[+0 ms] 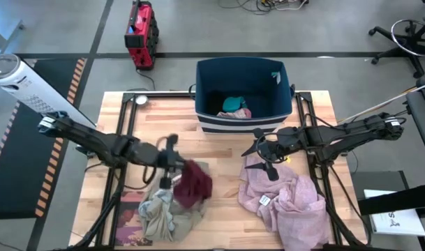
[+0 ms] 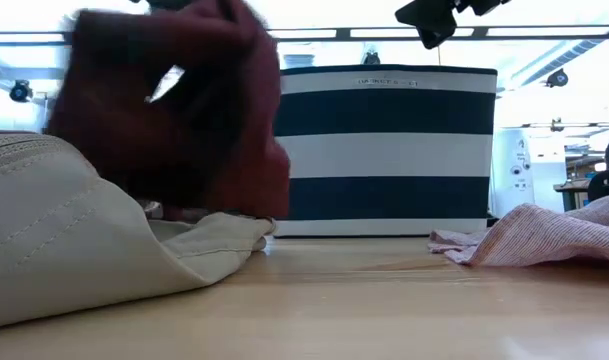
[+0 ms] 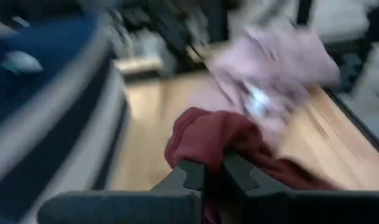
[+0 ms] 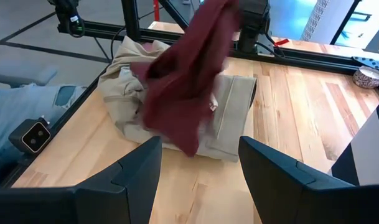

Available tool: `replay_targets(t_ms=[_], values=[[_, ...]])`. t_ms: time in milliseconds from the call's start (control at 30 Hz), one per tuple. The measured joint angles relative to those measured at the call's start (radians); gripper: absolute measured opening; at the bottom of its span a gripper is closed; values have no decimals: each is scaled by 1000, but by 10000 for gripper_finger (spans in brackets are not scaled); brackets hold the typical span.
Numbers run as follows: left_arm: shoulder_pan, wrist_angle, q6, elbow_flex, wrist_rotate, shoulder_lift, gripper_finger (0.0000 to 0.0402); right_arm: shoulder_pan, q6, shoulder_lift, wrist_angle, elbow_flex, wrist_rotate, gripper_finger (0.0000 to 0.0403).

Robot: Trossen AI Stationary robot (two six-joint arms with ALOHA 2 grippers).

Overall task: Sort clothes
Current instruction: Put the red underwear into the laundry bin

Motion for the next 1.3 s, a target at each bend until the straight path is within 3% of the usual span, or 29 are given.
replay_targets(t_ms=[133,400,600,867,1067,1300], values=[[58,123,42,1,-24,-64,2,0,0,0,1,0,0,199],[202,143,196,146,-6,-65,2,0,0,0,-2,0,0,199],[362,90,255,348,207,16,1,0,0,0,-7,0,-1,199],[559,-15,290,657,412,238,1,0,-1,0,-7,0,-1,199],[673,-72,308,885,450,445,1,0,-9,0,-14,0,-2,199],[762,-269,307,1171,513,694,1,0,-18,0,-26,0,-2,199]])
